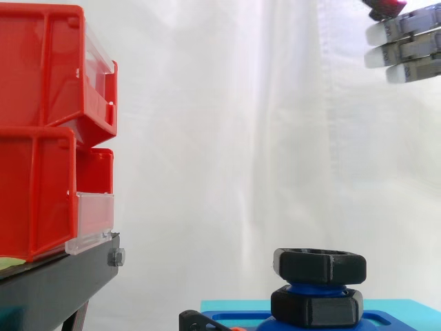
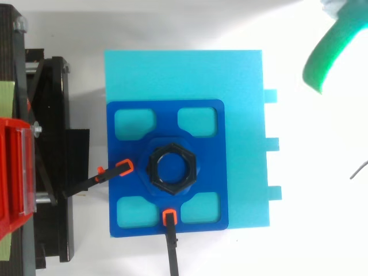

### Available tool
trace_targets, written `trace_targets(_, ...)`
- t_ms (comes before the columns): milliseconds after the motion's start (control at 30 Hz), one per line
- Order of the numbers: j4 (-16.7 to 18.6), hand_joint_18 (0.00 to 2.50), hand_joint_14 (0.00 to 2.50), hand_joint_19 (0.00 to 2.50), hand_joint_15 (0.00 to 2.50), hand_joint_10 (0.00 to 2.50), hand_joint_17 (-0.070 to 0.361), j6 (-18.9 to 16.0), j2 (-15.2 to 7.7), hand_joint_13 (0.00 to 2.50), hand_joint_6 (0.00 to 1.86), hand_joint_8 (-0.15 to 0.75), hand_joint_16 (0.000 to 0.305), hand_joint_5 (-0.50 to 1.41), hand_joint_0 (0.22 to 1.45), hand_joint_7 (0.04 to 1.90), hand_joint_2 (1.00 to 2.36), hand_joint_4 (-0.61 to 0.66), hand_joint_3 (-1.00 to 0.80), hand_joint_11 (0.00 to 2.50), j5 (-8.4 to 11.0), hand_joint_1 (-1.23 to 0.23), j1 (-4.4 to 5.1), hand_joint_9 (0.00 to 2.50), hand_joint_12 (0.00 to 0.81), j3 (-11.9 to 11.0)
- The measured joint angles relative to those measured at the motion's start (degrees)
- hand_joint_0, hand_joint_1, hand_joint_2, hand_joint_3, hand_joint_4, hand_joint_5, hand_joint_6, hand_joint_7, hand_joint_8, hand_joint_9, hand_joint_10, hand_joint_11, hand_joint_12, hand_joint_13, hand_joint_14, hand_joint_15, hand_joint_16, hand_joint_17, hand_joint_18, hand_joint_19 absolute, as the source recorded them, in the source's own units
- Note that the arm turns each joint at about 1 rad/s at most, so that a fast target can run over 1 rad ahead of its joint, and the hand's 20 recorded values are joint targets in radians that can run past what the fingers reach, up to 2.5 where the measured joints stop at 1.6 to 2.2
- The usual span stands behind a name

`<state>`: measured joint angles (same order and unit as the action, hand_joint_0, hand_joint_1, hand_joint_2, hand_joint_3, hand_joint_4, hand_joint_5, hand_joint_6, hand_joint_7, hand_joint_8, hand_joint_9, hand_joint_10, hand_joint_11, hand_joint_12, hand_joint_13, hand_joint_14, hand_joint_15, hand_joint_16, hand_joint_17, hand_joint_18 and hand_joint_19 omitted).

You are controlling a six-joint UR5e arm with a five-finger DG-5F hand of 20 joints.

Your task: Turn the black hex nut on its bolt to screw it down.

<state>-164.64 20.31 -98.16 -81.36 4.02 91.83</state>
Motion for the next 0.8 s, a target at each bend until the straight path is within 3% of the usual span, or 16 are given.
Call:
trace_targets(133,2.49,0.02,0.0,0.1,0.0,0.0,0.142,4.45,-3.02,0.02,0.5,0.3,0.063,-0.22,0.48,0.7,1.0,0.17,-0.5,0.09,0.08,-0.47,0.9,0.27,0.401,-0.63)
trace_targets(267,3.37,0.02,0.0,0.09,0.0,0.0,0.141,8.94,-6.31,0.02,0.5,0.301,0.063,-0.22,0.48,0.7,1.0,0.17,-0.5,0.09,0.23,-0.46,1.59,0.27,0.402,-2.97)
trace_targets(367,3.54,0.02,0.0,0.09,0.0,0.0,0.139,12.21,-9.18,0.01,0.5,0.3,0.062,-0.22,0.48,0.7,1.0,0.17,-0.5,0.1,0.09,-0.46,2.05,0.27,0.4,-5.45)
trace_targets(600,3.37,0.01,0.0,0.09,0.0,0.0,0.137,15.94,-15.5,0.01,0.5,0.3,0.061,-0.21,0.49,0.71,1.0,0.18,-0.5,0.09,-0.18,-0.45,3.38,0.27,0.398,-12.38)
trace_targets(700,4.23,0.0,0.0,0.08,0.0,0.0,0.136,17.91,-16.84,0.0,0.5,0.302,0.06,-0.19,0.49,0.76,1.0,0.2,-0.5,0.1,-0.33,-0.45,4.12,0.28,0.395,-13.3)
trace_targets(800,7.36,0.0,0.0,0.08,0.0,0.0,0.135,21.76,-18.99,0.0,0.5,0.302,0.06,-0.19,0.49,0.79,1.0,0.2,-0.5,0.09,-0.91,-0.45,5.06,0.28,0.394,-13.64)
